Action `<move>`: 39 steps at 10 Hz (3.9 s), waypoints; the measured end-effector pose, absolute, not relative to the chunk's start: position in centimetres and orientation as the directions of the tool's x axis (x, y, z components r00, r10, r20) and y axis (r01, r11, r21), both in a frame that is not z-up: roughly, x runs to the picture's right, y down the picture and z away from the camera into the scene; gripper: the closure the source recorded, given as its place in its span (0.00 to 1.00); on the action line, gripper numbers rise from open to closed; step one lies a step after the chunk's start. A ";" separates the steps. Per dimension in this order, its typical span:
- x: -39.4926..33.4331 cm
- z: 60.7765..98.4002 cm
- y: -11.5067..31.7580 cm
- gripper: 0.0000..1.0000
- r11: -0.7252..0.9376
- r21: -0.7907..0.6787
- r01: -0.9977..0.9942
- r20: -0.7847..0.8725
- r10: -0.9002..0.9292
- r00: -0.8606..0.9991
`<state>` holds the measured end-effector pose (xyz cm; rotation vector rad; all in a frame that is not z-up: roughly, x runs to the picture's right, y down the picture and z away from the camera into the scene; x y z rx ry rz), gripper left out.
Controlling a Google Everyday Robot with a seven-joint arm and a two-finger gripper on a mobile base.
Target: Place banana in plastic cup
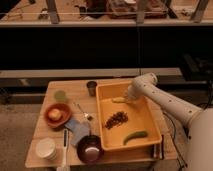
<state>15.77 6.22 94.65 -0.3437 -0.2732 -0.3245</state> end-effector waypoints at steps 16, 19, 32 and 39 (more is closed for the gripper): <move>7.2 84.5 -4.7 0.99 0.856 -0.118 0.503 0.355 -0.437 0.827; 4.4 84.9 -6.2 0.99 0.820 -0.096 0.565 0.368 -0.498 0.785; -1.1 83.7 -6.6 0.99 0.765 -0.066 0.641 0.417 -0.562 0.714; -14.1 81.2 -8.1 0.99 0.729 -0.023 0.685 0.325 -0.642 0.694</move>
